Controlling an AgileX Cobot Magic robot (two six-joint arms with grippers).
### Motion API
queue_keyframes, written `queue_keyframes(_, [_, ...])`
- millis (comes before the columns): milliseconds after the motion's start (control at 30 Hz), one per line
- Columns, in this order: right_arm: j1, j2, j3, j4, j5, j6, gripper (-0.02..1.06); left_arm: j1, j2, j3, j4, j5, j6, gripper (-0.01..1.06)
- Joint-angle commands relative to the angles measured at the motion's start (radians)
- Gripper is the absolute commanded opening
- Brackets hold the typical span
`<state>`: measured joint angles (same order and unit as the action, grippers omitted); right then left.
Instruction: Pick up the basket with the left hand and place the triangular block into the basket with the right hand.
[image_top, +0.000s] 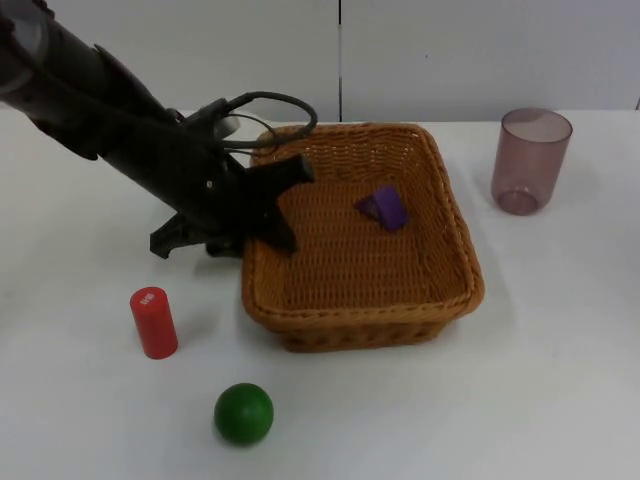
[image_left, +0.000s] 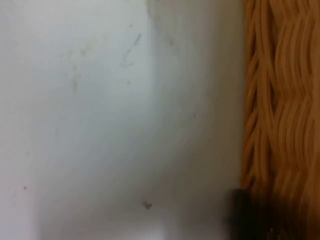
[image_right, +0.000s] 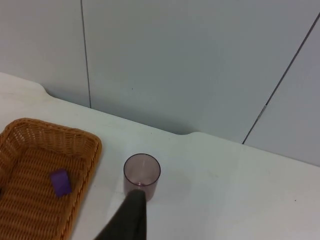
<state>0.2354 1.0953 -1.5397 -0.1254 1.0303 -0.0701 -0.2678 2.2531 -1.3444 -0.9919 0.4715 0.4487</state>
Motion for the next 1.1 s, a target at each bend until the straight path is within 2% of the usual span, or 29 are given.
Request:
queue_keyframes(0, [-0.008, -0.007, 0.002, -0.006, -0.002, -0.006, 1.04, -0.006, -0.011, -0.005, 0.004, -0.009, 0.018, 0.71])
queue_keyframes(33, [-0.008, -0.007, 0.002, -0.006, -0.004, -0.006, 1.04, -0.01, -0.013, -0.005, 0.007, -0.009, 0.018, 0.95])
queue_keyframes(67, [-0.008, -0.007, 0.002, -0.006, -0.005, -0.006, 1.04, -0.01, -0.019, -0.005, 0.014, -0.005, 0.016, 1.05])
queue_keyframes(233, [-0.008, -0.007, 0.016, -0.006, -0.016, -0.006, 1.04, -0.012, -0.06, -0.005, 0.063, 0.002, 0.015, 1.05])
queue_keyframes(367, [-0.008, -0.007, 0.033, -0.006, -0.024, -0.006, 1.04, -0.012, -0.109, -0.005, 0.134, -0.006, -0.052, 1.05])
queue_keyframes(533, [-0.008, -0.007, 0.066, -0.004, -0.026, -0.006, 1.04, -0.012, -0.2, -0.005, 0.429, 0.014, -0.293, 1.05])
queue_keyframes(567, [-0.008, -0.007, 0.066, -0.004, -0.026, -0.006, 1.04, -0.012, -0.2, -0.005, 0.429, 0.014, -0.293, 1.05])
queue_keyframes(633, [-0.008, -0.007, 0.078, -0.004, -0.024, -0.006, 1.04, -0.01, -0.246, -0.005, 0.573, 0.039, -0.387, 1.05])
queue_keyframes(700, [-0.008, -0.007, 0.085, -0.002, -0.028, -0.001, 1.04, -0.01, -0.31, -0.005, 0.672, 0.076, -0.411, 1.05])
queue_keyframes(933, [-0.008, -0.007, 0.085, -0.004, -0.083, 0.032, 1.04, -0.01, -0.457, -0.005, 0.701, 0.082, -0.403, 1.05])
queue_keyframes(1067, [-0.008, -0.007, 0.085, -0.006, -0.17, 0.042, 1.04, -0.01, -0.579, -0.005, 0.727, 0.043, -0.401, 1.05])
